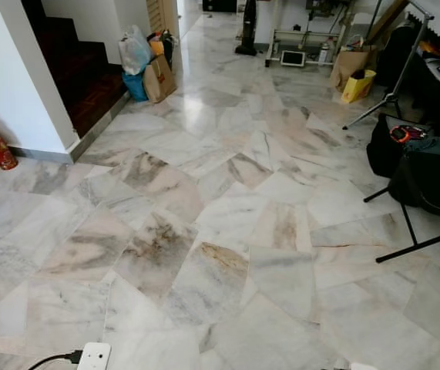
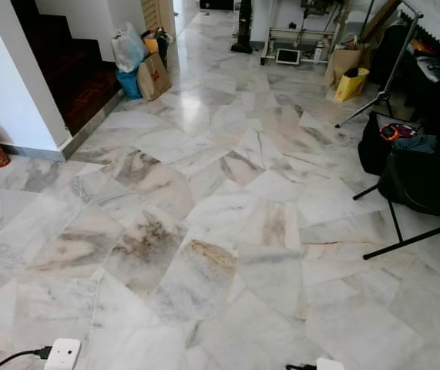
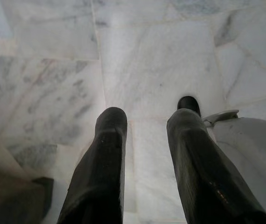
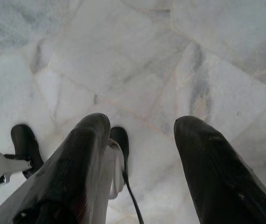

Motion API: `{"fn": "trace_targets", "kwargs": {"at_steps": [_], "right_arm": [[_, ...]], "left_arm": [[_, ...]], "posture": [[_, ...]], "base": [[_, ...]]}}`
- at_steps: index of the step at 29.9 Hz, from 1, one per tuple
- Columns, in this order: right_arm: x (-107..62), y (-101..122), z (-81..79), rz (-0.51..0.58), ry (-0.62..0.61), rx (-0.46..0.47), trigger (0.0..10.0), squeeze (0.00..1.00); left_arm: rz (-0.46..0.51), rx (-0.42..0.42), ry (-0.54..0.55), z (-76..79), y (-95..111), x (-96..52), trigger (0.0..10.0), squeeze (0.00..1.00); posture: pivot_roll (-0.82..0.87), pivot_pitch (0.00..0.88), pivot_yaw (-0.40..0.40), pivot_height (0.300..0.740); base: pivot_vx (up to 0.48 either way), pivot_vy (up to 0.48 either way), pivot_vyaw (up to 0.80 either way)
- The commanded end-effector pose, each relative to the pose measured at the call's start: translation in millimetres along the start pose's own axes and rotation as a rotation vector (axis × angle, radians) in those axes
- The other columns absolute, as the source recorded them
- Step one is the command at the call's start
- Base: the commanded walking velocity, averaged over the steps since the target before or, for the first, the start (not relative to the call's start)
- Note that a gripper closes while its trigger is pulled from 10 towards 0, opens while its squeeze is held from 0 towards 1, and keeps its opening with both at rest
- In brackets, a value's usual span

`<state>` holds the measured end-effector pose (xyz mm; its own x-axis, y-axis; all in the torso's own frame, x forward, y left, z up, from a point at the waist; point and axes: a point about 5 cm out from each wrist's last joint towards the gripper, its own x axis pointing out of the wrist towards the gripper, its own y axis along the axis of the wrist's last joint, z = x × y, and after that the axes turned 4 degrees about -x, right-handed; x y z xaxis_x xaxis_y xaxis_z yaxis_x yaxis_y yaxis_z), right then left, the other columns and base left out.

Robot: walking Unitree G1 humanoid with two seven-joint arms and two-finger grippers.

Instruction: Hang keys on a hook

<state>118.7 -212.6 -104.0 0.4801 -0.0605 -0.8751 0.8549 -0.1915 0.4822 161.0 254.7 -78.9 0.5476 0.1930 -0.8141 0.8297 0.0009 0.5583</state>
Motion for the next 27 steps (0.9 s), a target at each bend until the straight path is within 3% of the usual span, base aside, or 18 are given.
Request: {"fn": "trace_targets", "kwargs": {"at_steps": [1, 7, 9, 12, 20, 27], "right_arm": [[0.1, -2.7, -1.8, -0.017, -0.003, 0.010, 10.0, 0.00], [0.4, -2.6, -3.9, -0.018, 0.008, 0.008, 10.0, 0.00], [0.4, -3.5, -4.9, -0.021, 0.006, 0.031, 10.0, 0.00], [0.6, -3.1, -5.8, -0.026, 0.016, -0.014, 10.0, 0.00], [0.6, -4.5, -5.8, -0.040, 0.005, -0.032, 10.0, 0.00], [1.1, -2.3, -6.6, -0.028, 0.001, -0.002, 10.0, 0.00]], "left_arm": [[-0.038, -0.042, 0.032, -5.1, -7.8, -1.4, 10.0, 0.00], [-0.054, -0.052, 0.032, -1.4, -14.5, -2.4, 10.0, 0.00], [-0.059, -0.038, 0.025, 0.0, -15.6, -2.5, 10.0, 0.00], [-0.064, -0.028, 0.025, -0.1, -16.6, -2.7, 10.0, 0.00], [-0.103, -0.020, 0.035, 1.0, -23.3, -3.7, 10.0, 0.00], [-0.088, -0.041, 0.032, 2.2, -20.9, -3.1, 10.0, 0.00]], "posture": [[0.05, 0.000, -0.065, 0.740], [0.06, 0.000, -0.068, 0.740], [0.06, 0.000, -0.058, 0.740], [0.06, 0.000, -0.051, 0.740], [0.05, 0.000, -0.038, 0.740], [0.05, 0.000, -0.036, 0.740]], "base": [[0.000, 0.000, 0.00], [0.000, 0.000, 0.00], [0.000, 0.000, -0.78], [0.000, 0.000, -0.80], [0.000, 0.000, -0.80], [0.000, 0.000, -0.80]]}}
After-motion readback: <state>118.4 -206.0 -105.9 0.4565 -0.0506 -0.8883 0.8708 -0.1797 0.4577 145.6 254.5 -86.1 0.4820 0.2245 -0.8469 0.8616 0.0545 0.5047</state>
